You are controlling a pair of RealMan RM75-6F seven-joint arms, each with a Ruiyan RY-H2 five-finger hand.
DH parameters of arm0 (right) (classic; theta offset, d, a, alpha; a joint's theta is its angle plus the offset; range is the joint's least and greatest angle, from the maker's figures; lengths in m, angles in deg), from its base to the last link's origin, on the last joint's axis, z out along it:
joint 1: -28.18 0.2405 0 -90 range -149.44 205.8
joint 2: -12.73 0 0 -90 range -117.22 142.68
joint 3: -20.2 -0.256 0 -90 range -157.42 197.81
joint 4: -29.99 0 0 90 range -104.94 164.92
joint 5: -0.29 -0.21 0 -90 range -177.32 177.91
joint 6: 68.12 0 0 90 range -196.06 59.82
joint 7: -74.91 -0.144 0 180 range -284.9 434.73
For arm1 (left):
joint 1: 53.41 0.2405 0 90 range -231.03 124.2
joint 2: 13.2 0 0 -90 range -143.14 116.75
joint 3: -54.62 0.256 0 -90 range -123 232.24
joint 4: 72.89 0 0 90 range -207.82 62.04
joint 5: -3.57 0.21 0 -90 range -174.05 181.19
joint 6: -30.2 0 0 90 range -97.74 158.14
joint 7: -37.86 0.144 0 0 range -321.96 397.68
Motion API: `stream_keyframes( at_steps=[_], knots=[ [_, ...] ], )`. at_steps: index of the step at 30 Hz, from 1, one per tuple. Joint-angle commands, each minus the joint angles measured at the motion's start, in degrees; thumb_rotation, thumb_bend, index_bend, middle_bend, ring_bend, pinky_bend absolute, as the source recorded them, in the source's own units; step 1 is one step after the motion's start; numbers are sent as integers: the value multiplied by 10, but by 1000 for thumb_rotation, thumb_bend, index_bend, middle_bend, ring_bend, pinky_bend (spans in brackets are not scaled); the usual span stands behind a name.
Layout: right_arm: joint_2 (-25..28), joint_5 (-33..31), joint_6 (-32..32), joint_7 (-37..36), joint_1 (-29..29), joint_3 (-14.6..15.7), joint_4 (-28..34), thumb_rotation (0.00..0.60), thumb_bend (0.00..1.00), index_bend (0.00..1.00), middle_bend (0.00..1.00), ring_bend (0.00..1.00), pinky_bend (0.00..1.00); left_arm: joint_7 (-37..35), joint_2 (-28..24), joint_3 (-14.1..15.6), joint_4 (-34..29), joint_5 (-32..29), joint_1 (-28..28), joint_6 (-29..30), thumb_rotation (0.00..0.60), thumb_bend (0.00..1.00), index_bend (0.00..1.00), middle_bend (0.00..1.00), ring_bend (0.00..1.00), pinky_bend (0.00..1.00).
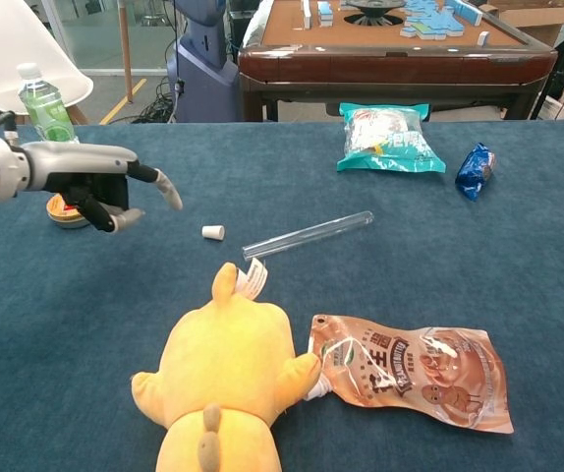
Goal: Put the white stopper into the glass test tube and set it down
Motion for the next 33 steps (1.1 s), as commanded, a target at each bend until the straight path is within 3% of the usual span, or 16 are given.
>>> stream_keyframes(
  at_steps=[1,13,33],
  knots=[
    [-1,-2,1,-2,0,0,-3,600,231,348,462,362,457,19,20,0,15,-26,-23,-22,600,591,210,1000,1000,1000],
    [0,-10,-3,-13,-7,2,-13,600,230,348,462,363,457,69,71,6,58,-109,-73,-41,600,591,191,1000,1000,1000],
    [5,-15,-12,-24,-18,4,-18,600,230,348,463,364,457,123,117,24,87,-189,-119,-33,600,590,186,1000,1000,1000]
  ],
)
